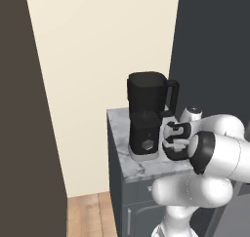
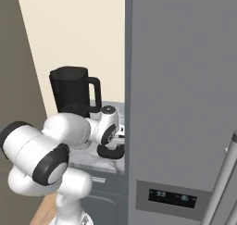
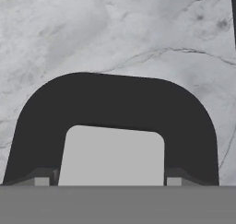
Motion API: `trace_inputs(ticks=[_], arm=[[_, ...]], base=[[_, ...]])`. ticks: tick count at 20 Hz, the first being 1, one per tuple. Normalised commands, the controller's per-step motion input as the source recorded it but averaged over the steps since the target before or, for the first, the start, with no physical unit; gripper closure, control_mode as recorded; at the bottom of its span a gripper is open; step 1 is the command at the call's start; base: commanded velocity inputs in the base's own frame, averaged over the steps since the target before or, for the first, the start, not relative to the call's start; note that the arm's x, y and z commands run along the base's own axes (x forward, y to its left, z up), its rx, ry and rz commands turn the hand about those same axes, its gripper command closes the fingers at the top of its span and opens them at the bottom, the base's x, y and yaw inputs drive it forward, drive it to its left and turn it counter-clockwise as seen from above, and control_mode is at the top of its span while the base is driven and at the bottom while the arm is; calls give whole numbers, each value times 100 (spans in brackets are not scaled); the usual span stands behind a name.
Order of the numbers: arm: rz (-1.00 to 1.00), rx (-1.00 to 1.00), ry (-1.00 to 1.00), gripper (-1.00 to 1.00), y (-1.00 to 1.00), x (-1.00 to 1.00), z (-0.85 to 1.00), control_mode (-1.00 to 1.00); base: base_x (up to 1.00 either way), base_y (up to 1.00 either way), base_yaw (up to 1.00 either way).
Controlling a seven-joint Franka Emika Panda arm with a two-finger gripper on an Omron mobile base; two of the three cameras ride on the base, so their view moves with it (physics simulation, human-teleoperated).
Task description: Close the lid blender by securely placing the lid on top.
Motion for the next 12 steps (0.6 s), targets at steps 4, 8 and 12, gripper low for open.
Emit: trace_inputs(ticks=[4,8,12], arm=[[0,0,0,100,1,-4,-3,-100],[-3,-2,-7,100,7,-40,36,-100],[-2,-9,-16,100,16,-59,75,-100]], base=[[0,0,0],[0,0,0],[0,0,0]])
